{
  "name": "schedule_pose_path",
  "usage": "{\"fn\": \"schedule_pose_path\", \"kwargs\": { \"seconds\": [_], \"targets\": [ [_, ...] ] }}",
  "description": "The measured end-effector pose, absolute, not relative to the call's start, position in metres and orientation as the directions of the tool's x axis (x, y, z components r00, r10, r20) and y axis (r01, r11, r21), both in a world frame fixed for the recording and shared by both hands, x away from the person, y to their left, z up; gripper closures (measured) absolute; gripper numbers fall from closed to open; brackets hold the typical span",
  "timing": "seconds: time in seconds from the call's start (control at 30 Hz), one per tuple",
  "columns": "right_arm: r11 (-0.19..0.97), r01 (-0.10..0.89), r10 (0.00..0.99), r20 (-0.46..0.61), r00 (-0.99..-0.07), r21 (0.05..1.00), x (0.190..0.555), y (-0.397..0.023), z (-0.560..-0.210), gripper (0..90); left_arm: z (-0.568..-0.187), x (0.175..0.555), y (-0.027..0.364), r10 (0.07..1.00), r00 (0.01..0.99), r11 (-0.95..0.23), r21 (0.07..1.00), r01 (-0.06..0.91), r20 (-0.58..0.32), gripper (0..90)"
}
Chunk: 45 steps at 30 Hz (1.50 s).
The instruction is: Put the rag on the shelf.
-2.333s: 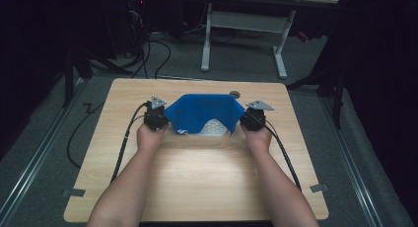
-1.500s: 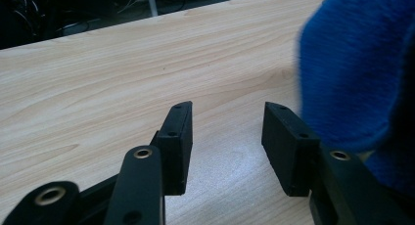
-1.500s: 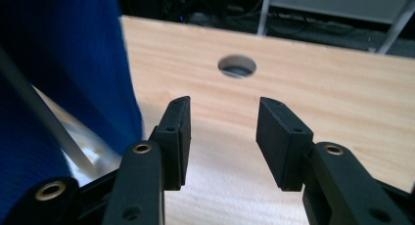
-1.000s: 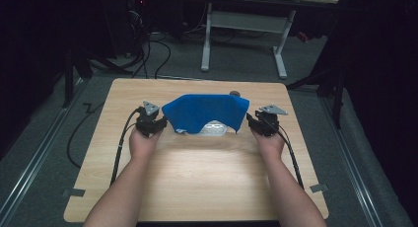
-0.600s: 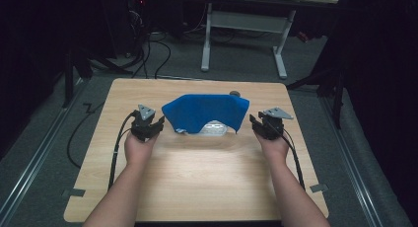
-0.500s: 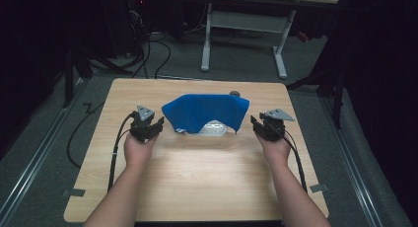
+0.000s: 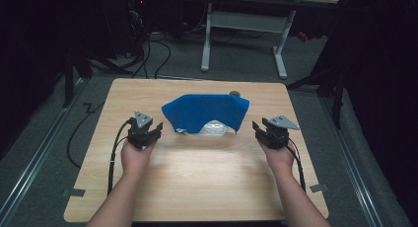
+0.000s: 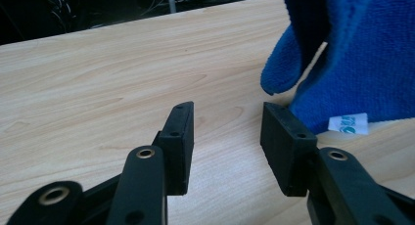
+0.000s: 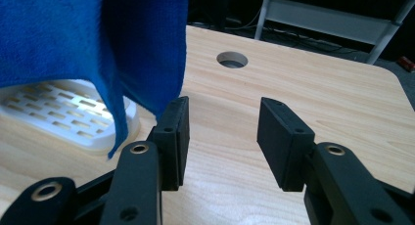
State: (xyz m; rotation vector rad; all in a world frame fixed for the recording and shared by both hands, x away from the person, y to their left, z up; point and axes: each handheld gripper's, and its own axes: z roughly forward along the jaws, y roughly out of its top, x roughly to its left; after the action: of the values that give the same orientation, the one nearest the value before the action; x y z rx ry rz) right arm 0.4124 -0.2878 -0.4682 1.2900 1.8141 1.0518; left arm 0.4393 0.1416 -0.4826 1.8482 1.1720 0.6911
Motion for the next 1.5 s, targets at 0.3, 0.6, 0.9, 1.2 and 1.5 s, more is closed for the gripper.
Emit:
{"fn": "schedule_pose_path", "kwargs": {
  "seconds": [0.3,0.6,0.9,1.2,1.5],
  "targets": [
    [0.191,0.404,0.953,-0.070,-0.295,0.894,0.393,-0.286,-0.467,53.7,-0.487,0.414,0.145,0.894,0.447,-0.231,0.862,0.450,0.006,56.0],
    [0.228,0.375,0.940,-0.103,-0.324,0.899,0.355,-0.277,-0.469,51.9,-0.495,0.376,0.146,0.860,0.510,-0.243,0.861,0.446,-0.022,53.2],
    [0.237,0.372,0.926,-0.093,-0.366,0.897,0.313,-0.264,-0.477,49.3,-0.503,0.332,0.137,0.808,0.586,-0.270,0.853,0.446,-0.051,49.4],
    [0.294,0.395,0.897,-0.109,-0.429,0.870,0.268,-0.247,-0.503,48.0,-0.519,0.296,0.112,0.745,0.664,-0.350,0.816,0.460,-0.055,45.9],
    [0.334,0.403,0.881,-0.130,-0.456,0.852,0.266,-0.237,-0.508,47.6,-0.526,0.294,0.092,0.705,0.709,-0.435,0.793,0.426,0.006,44.0]
  ]
}}
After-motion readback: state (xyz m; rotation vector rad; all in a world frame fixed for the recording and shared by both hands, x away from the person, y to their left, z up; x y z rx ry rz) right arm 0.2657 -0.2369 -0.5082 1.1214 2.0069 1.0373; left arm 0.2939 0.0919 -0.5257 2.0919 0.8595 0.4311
